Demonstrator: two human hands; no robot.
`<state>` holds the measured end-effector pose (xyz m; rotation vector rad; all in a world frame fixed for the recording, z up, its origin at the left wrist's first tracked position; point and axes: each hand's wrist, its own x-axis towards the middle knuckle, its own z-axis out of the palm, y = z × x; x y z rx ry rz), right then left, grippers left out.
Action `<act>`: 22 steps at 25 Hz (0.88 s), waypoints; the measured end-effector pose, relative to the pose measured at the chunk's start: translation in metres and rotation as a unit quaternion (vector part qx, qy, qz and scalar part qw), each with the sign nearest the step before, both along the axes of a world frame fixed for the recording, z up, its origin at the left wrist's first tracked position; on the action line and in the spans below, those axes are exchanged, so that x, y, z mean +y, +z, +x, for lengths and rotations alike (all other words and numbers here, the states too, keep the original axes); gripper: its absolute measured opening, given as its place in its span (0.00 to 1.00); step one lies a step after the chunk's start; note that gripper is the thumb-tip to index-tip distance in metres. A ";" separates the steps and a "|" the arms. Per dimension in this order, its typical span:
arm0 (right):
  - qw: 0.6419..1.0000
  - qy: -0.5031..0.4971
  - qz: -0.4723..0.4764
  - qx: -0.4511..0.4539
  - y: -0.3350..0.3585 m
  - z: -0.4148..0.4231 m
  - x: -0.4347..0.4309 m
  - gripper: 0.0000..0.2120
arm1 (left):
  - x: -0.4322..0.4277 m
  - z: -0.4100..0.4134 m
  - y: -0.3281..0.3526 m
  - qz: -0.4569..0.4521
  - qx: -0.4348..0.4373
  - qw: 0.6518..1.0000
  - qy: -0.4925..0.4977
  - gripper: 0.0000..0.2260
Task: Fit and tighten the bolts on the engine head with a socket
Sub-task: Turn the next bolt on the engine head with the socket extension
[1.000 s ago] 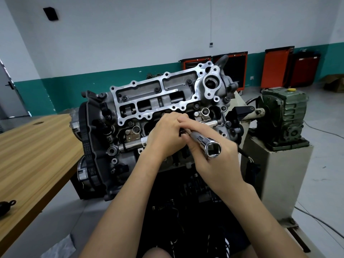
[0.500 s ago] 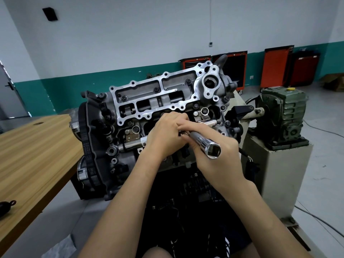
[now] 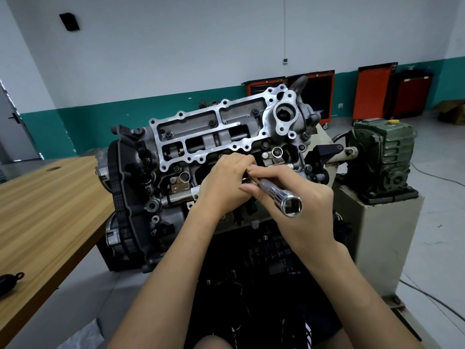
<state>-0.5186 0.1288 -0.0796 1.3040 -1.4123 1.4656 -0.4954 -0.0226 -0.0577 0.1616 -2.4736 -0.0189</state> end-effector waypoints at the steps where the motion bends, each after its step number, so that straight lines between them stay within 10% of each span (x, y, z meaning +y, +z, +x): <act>1: 1.000 0.010 0.002 -0.002 0.000 0.000 0.001 0.11 | 0.000 0.000 0.000 0.004 -0.001 1.000 -0.001 0.04; 22: 1.000 0.005 0.010 -0.006 -0.002 0.000 0.000 0.10 | -0.005 -0.004 -0.002 0.009 0.010 1.000 -0.007 0.08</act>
